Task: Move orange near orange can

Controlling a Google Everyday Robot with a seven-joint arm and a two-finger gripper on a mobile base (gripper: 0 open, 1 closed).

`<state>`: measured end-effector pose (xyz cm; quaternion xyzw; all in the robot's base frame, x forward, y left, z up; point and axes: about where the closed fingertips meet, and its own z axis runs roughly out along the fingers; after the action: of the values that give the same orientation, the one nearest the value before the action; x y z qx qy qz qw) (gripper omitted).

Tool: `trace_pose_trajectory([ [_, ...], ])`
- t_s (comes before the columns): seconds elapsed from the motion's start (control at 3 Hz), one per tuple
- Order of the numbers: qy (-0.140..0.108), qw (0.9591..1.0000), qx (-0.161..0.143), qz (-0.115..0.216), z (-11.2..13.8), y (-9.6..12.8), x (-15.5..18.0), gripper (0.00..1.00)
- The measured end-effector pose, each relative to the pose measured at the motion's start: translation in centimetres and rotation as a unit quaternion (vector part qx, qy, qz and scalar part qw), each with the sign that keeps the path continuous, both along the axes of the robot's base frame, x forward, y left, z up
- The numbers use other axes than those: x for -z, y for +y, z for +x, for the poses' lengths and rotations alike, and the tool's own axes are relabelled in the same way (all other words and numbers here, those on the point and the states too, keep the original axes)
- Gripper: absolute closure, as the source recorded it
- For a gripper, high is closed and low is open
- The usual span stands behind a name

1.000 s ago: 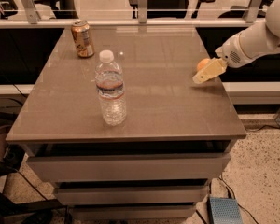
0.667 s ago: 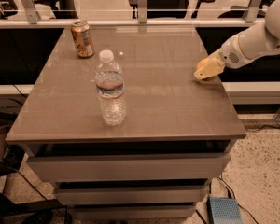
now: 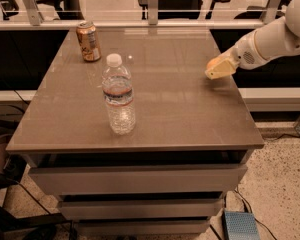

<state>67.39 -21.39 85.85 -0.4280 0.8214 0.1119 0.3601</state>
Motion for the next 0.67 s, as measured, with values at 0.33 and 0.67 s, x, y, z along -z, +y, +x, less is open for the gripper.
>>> trace_pose_trajectory([
  [0.33, -0.029, 0.9975, -0.055, 0.034, 0.07, 5.06, -3.35, 1.0],
  [0.67, -0.031, 0.9972, -0.057, 0.036, 0.04, 5.3, -3.44, 1.0],
])
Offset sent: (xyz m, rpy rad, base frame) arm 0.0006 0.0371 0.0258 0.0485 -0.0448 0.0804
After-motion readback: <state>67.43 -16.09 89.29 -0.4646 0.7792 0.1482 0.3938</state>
